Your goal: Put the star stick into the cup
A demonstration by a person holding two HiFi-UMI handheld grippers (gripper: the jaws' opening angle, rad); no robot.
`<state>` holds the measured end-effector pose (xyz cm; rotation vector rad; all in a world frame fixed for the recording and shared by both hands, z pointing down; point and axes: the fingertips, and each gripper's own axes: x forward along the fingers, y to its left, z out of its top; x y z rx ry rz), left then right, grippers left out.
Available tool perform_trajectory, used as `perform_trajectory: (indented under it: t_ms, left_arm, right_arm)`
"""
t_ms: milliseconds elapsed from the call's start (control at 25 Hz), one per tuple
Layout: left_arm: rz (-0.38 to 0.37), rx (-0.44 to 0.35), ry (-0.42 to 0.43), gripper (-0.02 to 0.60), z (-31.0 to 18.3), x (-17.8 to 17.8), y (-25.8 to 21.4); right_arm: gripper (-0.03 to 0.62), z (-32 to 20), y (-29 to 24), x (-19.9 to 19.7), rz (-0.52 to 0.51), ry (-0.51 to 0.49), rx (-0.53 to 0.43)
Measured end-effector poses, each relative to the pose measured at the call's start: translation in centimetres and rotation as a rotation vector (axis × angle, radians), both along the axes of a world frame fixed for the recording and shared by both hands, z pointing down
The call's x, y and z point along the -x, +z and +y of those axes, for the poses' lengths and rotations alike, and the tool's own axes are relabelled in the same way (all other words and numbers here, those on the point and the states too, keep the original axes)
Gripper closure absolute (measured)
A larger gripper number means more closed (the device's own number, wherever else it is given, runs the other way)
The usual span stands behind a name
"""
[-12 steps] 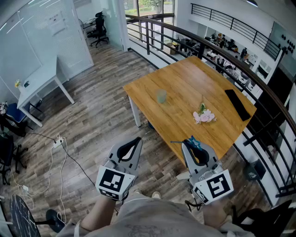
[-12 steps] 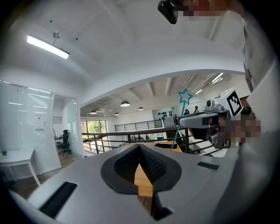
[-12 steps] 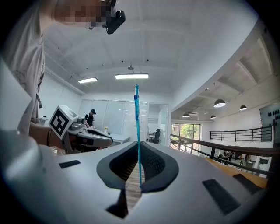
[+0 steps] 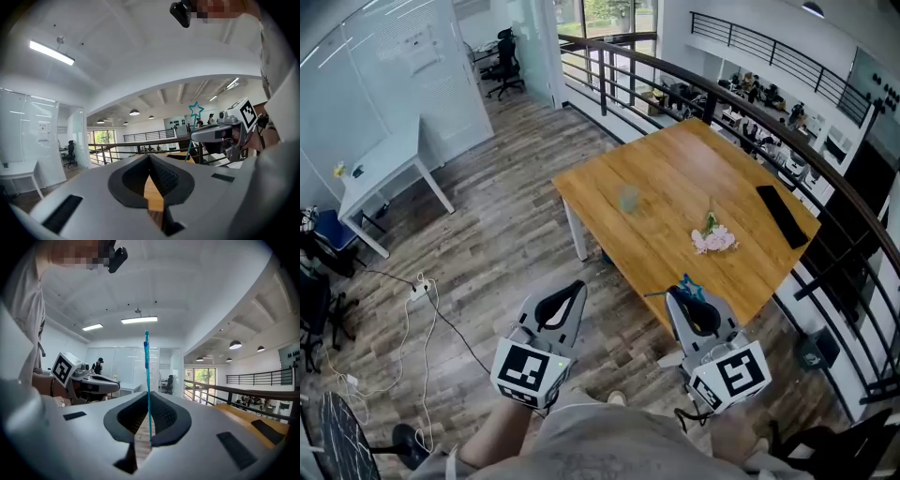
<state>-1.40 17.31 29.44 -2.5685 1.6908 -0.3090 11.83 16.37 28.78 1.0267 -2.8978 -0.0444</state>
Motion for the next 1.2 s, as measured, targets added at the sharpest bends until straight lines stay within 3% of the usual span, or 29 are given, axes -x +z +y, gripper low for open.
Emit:
perform_trajectory:
  t_ms: [600, 960, 1200]
  left_arm:
    - [-0.003, 0.025, 0.018, 0.565, -2.1, -0.3, 2.0]
    - [0.01, 0.037, 0.024, 0.565, -8.5, 3.1, 2.6]
    - [0.007, 0.036, 0.106, 0.565, -13.9, 4.4, 2.7]
  right_arm:
    - [0.554, -2.5, 1.7, 0.0, 0.037, 0.013, 0.027]
    - [0.554, -8.7, 2.1, 3.2, 0.031, 0.021, 0.033]
    - [0.554, -14.2, 2.5, 5.6, 0.027, 0.054, 0.051]
